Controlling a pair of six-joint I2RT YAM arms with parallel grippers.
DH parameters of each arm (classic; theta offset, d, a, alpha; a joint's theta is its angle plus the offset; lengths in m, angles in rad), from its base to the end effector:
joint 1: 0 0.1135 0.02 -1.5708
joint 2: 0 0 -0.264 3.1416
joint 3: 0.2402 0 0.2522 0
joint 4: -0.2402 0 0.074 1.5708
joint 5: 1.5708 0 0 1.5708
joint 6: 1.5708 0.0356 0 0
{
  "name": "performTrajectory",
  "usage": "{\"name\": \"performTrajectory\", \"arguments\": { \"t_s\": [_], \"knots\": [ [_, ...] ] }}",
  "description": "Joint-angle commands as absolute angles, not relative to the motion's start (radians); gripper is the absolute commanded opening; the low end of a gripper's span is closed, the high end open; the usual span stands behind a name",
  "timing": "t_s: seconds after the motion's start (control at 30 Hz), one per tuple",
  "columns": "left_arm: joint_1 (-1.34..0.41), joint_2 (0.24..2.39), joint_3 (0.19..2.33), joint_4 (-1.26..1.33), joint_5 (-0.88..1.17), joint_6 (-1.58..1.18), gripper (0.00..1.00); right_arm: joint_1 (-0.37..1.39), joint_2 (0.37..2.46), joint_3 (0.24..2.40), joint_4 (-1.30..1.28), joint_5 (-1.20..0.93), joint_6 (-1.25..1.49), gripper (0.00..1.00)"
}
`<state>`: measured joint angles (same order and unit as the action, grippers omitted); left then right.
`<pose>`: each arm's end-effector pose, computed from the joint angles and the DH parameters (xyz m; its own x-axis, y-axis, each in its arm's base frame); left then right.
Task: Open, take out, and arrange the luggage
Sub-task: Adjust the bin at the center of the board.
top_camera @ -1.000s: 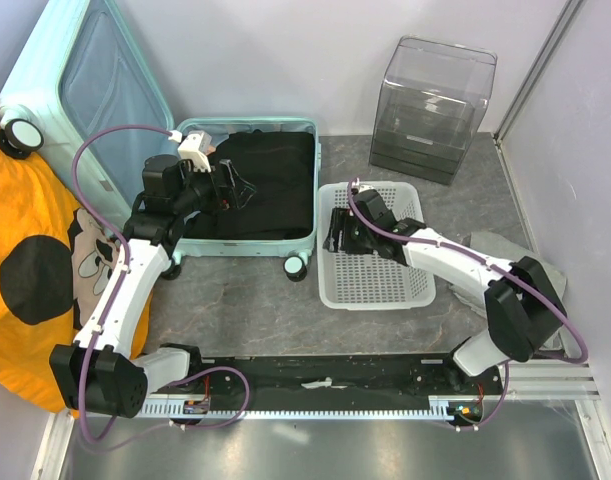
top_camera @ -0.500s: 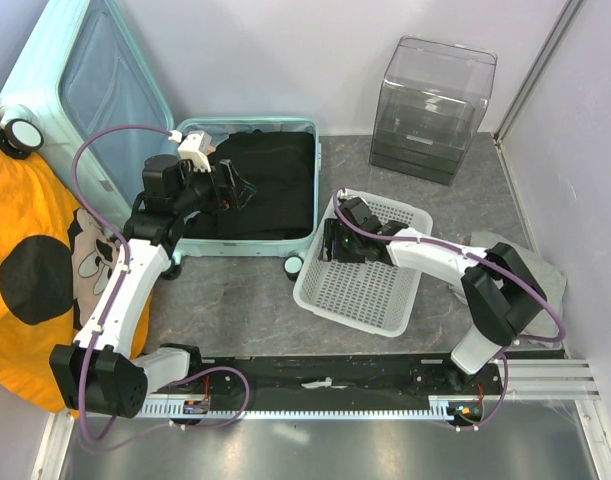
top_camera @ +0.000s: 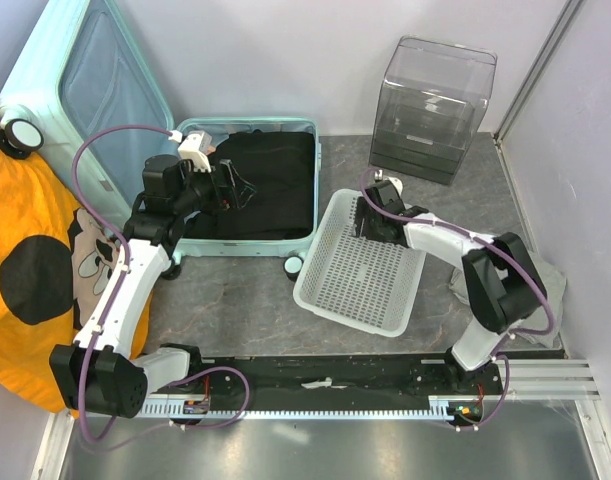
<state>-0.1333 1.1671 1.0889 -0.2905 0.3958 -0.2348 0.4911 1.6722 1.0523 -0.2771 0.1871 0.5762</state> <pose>0.2607 -0.0488 0.3584 -0.4589 -0.1550 -0.8749 0.3828 0.8541 -0.3521 0.3108 0.1587 0.1975 -0.7745 0.1929 -0.6024 0.0727 0.9732 0.2181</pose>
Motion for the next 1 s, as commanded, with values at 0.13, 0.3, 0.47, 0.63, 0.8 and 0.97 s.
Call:
{"name": "performTrajectory", "arguments": {
  "t_s": [0.13,0.3,0.47,0.63,0.8,0.97],
  "knots": [
    [-0.138,1.143,1.089,-0.276,0.39,-0.224,0.9,0.43,1.937,1.25,-0.098,0.199,0.497,0.75],
    [-0.14,1.14,1.088,-0.275,0.376,-0.215,0.9,0.416,2.083,1.441,-0.087,0.195,0.41,0.76],
    [-0.14,1.138,1.088,-0.275,0.37,-0.213,0.9,0.406,2.163,1.526,-0.097,0.192,0.414,0.76],
    [-0.14,1.149,1.088,-0.275,0.38,-0.218,0.9,0.407,2.226,1.594,-0.089,0.207,0.486,0.76],
    [-0.14,1.151,1.088,-0.275,0.383,-0.221,0.9,0.405,2.272,1.632,-0.061,0.259,0.581,0.76],
    [-0.141,1.147,1.088,-0.275,0.382,-0.221,0.9,0.405,2.295,1.655,-0.048,0.305,0.664,0.76]
  ]
}}
